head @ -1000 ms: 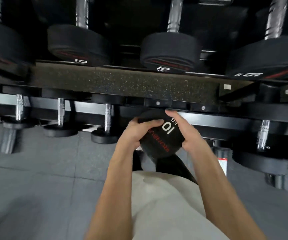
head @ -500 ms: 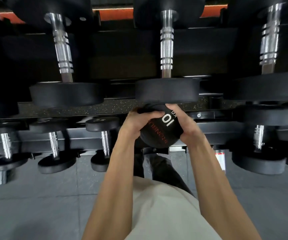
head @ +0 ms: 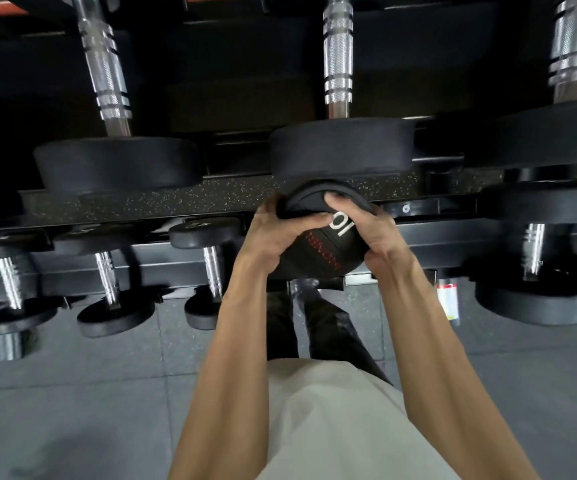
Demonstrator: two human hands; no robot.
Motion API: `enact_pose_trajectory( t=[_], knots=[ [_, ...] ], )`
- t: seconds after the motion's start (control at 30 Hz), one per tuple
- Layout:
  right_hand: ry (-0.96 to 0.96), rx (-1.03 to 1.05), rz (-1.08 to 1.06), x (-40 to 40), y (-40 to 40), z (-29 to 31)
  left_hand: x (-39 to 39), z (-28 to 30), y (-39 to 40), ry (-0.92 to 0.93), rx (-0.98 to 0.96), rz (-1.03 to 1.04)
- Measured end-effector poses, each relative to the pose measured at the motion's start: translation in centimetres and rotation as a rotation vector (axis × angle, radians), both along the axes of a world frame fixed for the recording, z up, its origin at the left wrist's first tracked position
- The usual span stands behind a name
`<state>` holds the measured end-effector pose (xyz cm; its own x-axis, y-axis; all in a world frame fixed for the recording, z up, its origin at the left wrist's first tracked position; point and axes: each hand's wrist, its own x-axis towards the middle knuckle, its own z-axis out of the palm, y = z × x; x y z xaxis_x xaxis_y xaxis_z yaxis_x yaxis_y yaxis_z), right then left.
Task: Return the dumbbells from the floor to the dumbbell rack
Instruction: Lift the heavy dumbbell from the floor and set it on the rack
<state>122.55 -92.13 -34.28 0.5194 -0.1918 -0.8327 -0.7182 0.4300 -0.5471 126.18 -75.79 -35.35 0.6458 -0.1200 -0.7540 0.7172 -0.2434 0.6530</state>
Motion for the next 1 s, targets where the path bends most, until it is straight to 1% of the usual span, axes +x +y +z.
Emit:
enact_pose_trajectory(
  t=[0.2,0.3,0.37,0.5,0.67,0.8,0.9,1.0],
  knots=[
    [-0.016,-0.024,0.031,-0.7,-0.1,-0.1,-1.4,-0.2,0.2,-0.036,-0.043,0.038],
    [-0.034,0.003,0.029,-1.0,-0.4,-0.3,-2.2,-0.5,-0.4,-0.049,-0.093,0.141],
    [-0.051,0.002,0.04,-1.0,-0.7,-0.1,-2.3,-0.7,-0.7,-0.055,-0.096,0.163],
    [-0.027,-0.026,0.044,-0.8,-0.3,-0.3,-1.9,-0.9,-0.5,-0.049,-0.099,0.149],
    [-0.069,-0.063,0.06,-1.9,0.6,-0.7,-3.4,-1.0,0.8,-0.063,-0.129,0.163],
    [-0.08,-0.111,0.082,-4.6,0.5,-1.9,-6.0,-1.3,1.3,-0.076,-0.136,0.129],
    [-0.104,-0.095,0.076,-6.9,0.6,-2.7,-7.7,-1.5,1.6,-0.108,-0.128,0.048],
    [-0.155,-0.076,0.048,-8.9,0.7,-3.0,-9.9,-2.4,2.1,-0.157,-0.122,0.025]
  ],
)
